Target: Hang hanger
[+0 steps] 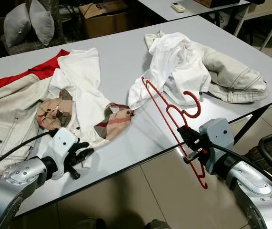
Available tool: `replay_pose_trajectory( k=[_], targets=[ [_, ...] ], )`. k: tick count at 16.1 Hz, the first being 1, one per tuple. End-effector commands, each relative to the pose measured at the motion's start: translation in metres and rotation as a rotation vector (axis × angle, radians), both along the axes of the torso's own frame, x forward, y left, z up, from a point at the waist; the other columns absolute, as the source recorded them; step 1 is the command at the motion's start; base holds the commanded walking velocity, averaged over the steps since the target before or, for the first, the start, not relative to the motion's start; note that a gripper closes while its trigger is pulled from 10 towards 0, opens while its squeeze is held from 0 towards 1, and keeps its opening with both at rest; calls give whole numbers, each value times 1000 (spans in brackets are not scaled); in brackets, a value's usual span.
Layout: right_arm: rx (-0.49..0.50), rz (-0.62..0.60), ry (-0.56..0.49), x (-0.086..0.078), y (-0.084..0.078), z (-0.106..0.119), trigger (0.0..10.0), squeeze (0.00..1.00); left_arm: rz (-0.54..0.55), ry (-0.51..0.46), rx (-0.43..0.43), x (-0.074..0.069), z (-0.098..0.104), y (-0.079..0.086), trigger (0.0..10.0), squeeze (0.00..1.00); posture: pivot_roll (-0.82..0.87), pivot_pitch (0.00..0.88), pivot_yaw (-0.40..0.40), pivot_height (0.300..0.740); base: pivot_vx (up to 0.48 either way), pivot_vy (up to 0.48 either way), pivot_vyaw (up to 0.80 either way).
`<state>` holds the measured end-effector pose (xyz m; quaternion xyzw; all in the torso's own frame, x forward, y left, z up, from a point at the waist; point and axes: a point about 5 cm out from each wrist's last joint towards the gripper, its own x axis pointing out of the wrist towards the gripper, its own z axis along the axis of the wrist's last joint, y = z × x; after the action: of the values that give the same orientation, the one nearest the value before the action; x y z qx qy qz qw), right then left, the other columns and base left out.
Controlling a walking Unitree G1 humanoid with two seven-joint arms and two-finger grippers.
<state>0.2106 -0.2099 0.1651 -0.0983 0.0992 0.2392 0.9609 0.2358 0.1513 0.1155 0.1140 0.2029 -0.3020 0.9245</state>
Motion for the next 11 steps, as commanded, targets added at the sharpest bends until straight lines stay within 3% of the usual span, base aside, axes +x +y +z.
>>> replay_pose_trajectory(
  k=[1,4,8,11],
  targets=[
    [-2,5,-19,-1,-1,4,10000,0,35,-41,-26,6,11,4,0,0,-193,102,57,740,0,0,0],
    [9,7,-45,-2,-8,10,10000,0,68,-161,-101,21,40,11,0,0,-194,102,59,740,0,0,0],
    [39,60,-78,-7,-12,19,10000,0,122,-390,-285,38,96,28,0,0,-193,102,63,740,0,0,0],
    [73,92,-77,-11,-11,23,10000,0,101,-472,-325,38,113,32,0,0,-191,103,65,740,0,0,0]
  ],
)
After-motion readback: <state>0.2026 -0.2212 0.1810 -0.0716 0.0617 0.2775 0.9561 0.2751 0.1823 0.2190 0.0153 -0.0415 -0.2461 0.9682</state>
